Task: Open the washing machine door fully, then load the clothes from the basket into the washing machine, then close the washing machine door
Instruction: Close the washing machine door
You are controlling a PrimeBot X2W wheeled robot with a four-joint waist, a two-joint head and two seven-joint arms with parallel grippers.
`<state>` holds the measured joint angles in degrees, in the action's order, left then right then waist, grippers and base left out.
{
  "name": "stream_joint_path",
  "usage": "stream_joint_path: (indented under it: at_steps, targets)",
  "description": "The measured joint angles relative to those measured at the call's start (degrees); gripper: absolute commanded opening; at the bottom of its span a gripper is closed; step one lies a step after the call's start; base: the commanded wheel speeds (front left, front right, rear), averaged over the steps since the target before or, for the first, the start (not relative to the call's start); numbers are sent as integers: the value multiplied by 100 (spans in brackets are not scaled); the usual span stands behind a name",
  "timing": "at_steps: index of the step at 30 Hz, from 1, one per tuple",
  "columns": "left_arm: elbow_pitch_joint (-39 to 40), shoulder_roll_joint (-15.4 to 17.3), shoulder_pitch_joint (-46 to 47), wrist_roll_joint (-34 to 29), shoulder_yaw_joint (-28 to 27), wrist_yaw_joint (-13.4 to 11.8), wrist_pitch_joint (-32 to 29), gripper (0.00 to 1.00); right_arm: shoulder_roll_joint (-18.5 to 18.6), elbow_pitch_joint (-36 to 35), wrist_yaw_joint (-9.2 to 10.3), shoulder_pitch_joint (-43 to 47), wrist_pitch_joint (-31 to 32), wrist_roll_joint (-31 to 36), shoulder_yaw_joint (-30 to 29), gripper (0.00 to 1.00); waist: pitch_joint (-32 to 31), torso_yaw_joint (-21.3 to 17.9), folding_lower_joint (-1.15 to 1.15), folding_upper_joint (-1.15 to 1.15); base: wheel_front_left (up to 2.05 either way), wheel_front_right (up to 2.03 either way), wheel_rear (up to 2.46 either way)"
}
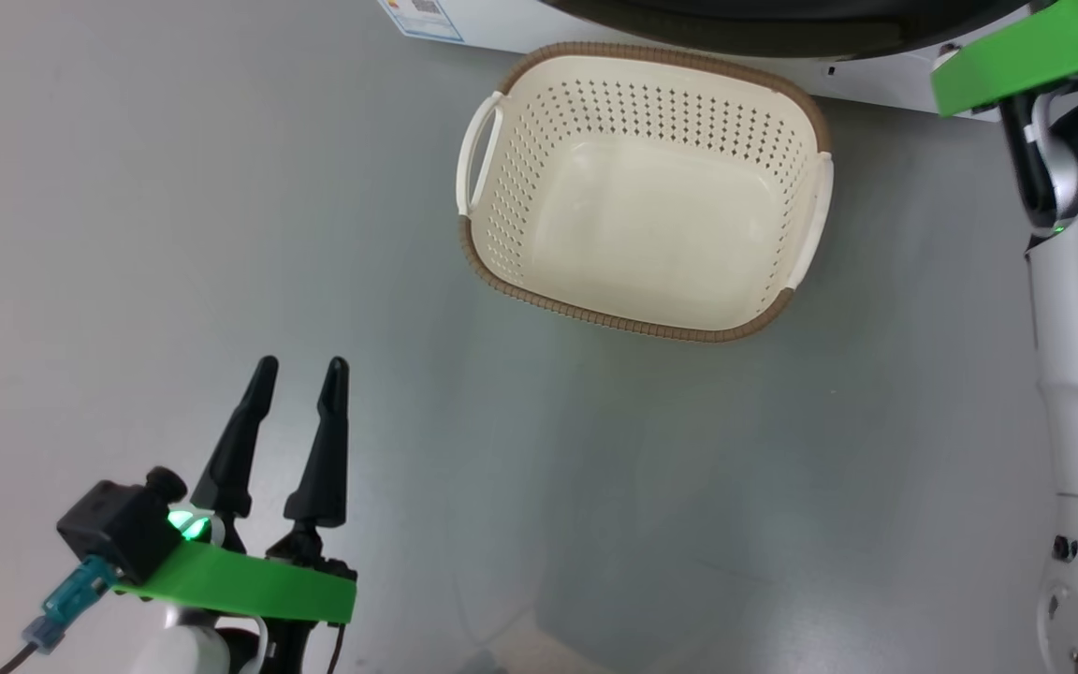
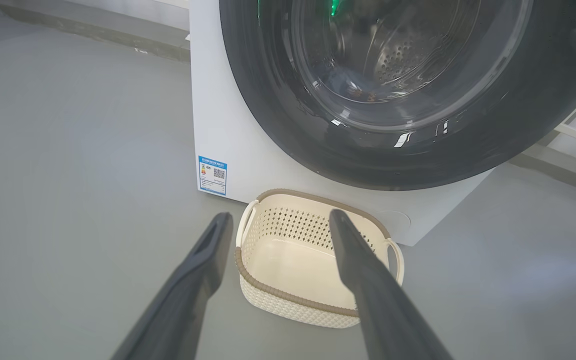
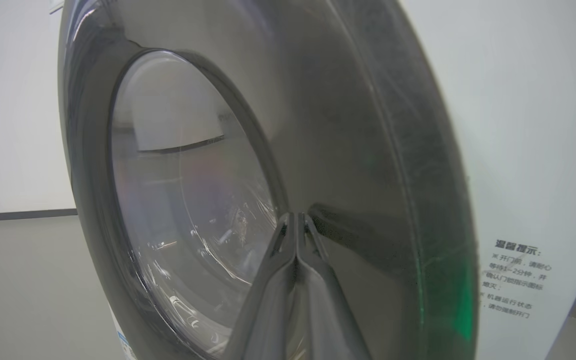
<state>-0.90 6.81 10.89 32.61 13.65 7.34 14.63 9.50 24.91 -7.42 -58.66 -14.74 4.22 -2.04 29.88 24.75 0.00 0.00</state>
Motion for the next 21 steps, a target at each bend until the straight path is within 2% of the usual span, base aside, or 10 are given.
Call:
stream_joint_path:
  at_steps: [14, 21]
  targets:
    - [69, -1, -21, 55, 58, 0, 0, 100, 344, 416, 0, -564, -2, 419, -492, 0, -12, 245, 0, 0, 0, 0, 0]
    - [124, -1, -36, 60, 57, 0, 0, 100, 342, 499, -8, -647, -52, 743, -962, 0, 54, 372, 0, 0, 0, 0, 0]
